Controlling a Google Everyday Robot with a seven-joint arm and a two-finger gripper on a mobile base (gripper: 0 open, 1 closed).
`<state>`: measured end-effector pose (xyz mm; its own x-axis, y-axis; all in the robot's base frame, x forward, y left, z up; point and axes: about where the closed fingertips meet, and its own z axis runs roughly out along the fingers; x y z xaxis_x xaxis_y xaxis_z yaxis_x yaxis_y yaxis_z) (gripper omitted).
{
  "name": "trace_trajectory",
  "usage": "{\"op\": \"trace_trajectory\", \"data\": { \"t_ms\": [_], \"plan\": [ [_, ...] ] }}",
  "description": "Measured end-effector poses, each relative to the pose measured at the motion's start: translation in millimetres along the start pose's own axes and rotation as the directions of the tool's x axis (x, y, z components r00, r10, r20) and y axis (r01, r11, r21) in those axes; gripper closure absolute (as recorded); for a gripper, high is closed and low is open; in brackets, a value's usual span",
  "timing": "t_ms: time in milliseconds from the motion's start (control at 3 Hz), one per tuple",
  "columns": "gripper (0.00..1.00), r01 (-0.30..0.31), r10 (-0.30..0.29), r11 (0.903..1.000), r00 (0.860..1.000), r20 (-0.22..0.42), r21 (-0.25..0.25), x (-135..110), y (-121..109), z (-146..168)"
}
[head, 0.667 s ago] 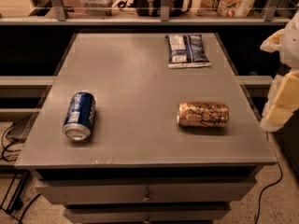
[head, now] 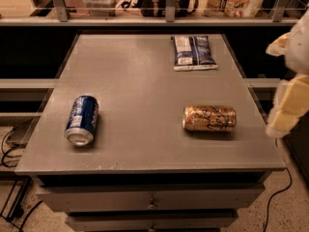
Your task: Place orange can upright
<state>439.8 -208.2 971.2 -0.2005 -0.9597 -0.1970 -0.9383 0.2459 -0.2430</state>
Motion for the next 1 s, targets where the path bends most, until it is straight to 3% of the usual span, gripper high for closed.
{"op": "trace_trajectory", "data": {
  "t_ms": [333, 667, 1000],
  "plan": [
    [0.0, 0.128, -0.128, 0.9902, 0.992, -0.002, -0.058, -46.5, 10.9, 39.6],
    [0.0, 0.128, -0.128, 0.9901, 0.992, -0.002, -0.058, -46.6, 10.9, 39.6],
    [0.0, 0.17, -0.171, 0.9838, 0.985, -0.008, -0.057, -66.5, 12.0, 52.6]
  ]
}}
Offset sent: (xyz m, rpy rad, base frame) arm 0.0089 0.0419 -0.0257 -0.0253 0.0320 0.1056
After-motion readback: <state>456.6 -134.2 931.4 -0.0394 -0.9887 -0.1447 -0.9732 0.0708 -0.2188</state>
